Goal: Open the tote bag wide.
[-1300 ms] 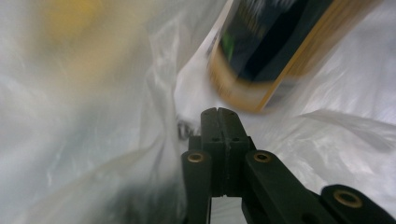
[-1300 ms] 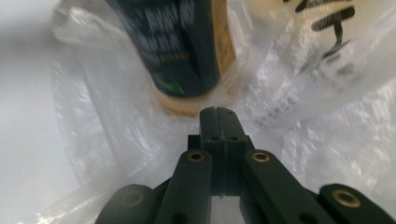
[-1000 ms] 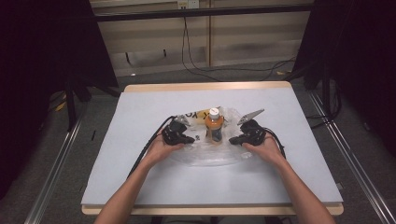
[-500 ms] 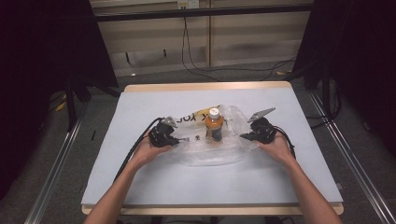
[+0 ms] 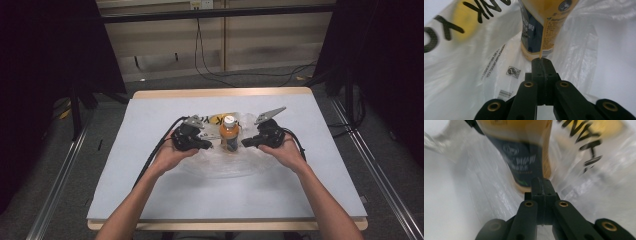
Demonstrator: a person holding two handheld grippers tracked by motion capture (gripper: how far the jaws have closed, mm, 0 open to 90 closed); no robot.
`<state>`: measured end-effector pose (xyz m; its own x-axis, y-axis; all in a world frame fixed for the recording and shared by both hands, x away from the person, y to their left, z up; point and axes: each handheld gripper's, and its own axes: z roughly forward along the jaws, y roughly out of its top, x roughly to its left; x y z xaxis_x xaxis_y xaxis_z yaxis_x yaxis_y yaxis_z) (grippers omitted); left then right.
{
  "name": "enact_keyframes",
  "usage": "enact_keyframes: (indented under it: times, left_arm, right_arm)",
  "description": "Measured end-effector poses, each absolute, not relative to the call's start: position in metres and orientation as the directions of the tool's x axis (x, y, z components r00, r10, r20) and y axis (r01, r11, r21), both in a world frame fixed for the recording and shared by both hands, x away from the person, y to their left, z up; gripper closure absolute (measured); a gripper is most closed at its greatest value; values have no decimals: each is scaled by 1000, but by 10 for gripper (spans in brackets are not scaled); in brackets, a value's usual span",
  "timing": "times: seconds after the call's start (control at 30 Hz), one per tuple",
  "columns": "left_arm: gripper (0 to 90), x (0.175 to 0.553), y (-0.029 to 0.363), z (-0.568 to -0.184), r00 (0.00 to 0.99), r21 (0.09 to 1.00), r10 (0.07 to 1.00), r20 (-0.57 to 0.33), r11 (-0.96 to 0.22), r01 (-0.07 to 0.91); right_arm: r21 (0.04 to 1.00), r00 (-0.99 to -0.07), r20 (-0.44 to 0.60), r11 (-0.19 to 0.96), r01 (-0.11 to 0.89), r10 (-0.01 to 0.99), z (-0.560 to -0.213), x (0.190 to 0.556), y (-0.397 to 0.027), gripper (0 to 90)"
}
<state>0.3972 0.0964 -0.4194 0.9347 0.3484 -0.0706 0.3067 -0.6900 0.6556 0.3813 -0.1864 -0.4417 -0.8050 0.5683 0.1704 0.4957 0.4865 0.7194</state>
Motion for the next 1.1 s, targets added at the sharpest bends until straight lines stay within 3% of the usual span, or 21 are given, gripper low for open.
enact_keyframes:
  times: [0.13, 0.27, 0.37, 0.63, 0.97, 1.1]
  left_arm:
    - [900, 404, 77, -446, 930, 602, 359, -84, -725, 334]
    - [900, 395, 67, -466, 951, 556, 293, -104, -775, 300]
    - [900, 390, 66, -468, 946, 573, 295, -135, -756, 318]
    - [900, 365, 72, -468, 966, 579, 223, -133, -774, 258]
    - [900, 334, 87, -470, 979, 604, 137, -152, -771, 202]
    - [900, 329, 90, -470, 977, 606, 129, -171, -768, 207]
  right_arm:
    - [663, -810, 195, 535, 524, 552, -457, 387, -177, 900]
    - [605, -805, 193, 578, 547, 561, -476, 397, -174, 900]
    - [622, -793, 202, 550, 557, 574, -478, 402, -176, 900]
    - [655, -749, 199, 482, 581, 632, -482, 424, -183, 900]
    - [656, -645, 146, 414, 630, 750, -482, 450, -195, 900]
    - [694, -583, 156, 332, 639, 797, -488, 456, -204, 900]
